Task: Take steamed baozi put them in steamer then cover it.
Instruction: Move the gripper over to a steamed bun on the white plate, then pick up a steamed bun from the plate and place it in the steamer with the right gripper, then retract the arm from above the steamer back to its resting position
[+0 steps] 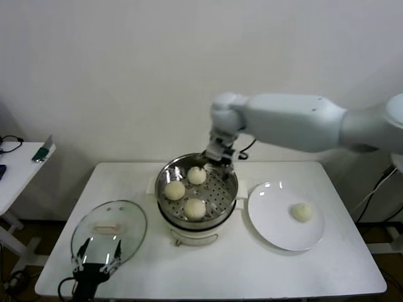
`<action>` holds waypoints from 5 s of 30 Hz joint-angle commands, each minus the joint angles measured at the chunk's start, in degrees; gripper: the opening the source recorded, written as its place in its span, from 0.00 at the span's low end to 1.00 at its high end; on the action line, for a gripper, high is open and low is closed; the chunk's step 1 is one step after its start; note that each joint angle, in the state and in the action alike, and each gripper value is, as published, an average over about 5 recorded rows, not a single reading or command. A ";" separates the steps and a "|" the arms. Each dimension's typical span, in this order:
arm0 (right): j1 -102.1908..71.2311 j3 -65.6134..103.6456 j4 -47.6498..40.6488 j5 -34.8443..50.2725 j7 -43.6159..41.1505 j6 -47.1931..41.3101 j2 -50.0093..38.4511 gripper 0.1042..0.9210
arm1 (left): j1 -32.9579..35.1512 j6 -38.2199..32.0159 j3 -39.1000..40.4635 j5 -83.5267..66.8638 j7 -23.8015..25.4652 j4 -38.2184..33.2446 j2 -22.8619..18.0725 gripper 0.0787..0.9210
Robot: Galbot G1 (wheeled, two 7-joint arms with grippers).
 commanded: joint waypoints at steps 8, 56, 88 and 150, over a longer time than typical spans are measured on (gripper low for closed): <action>-4.37 -9.92 -1.73 7.91 2.44 -19.25 -32.72 0.88 | -0.87 0.42 0.74 0.44 0.67 -0.08 -0.22 0.88; -34.22 16.01 -14.37 -4.66 7.67 -21.30 -22.30 0.76 | -1.25 0.41 0.71 1.60 0.85 1.58 -0.81 0.88; 15.51 -8.43 17.28 43.64 19.06 -35.60 3.89 0.70 | -0.55 0.46 0.01 0.50 1.05 0.20 0.27 0.88; -29.78 40.06 11.85 41.37 52.85 -29.19 -23.56 0.88 | -3.56 5.70 -0.88 -1.23 -4.74 0.06 1.36 0.88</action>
